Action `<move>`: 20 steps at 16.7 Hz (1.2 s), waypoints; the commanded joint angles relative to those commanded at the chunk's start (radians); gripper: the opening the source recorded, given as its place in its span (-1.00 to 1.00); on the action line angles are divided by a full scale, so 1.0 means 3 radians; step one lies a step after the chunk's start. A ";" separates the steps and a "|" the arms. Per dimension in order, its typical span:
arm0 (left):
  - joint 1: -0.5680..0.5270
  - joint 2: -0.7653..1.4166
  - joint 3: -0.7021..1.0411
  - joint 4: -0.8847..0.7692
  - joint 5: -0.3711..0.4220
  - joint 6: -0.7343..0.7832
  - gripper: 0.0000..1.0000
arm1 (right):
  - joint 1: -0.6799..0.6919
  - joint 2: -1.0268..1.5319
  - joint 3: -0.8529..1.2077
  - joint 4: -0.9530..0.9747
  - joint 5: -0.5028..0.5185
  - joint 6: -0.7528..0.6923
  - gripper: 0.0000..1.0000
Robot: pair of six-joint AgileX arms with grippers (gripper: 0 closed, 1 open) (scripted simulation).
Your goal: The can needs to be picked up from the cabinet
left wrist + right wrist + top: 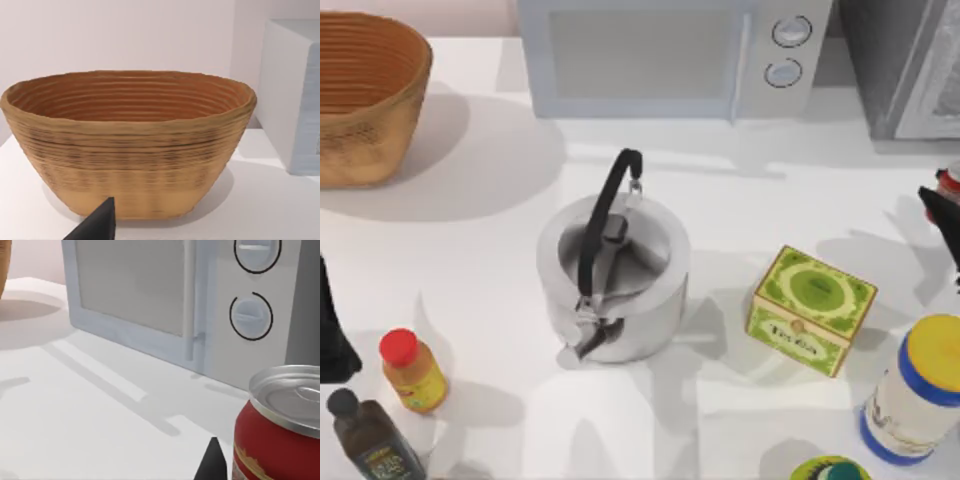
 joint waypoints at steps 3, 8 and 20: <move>0.0000 0.0000 0.0000 0.0000 0.0000 0.0000 1.00 | 0.0060 0.0021 0.0029 -0.0022 0.0038 0.0000 -1.00; 0.0000 0.0000 0.0000 0.0000 0.0000 0.0000 1.00 | 0.0214 0.0128 0.0204 -0.0090 0.0216 -0.0013 -1.00; 0.0000 0.0000 0.0000 0.0000 0.0000 0.0000 1.00 | 0.0214 0.0128 0.0204 -0.0090 0.0216 -0.0013 0.36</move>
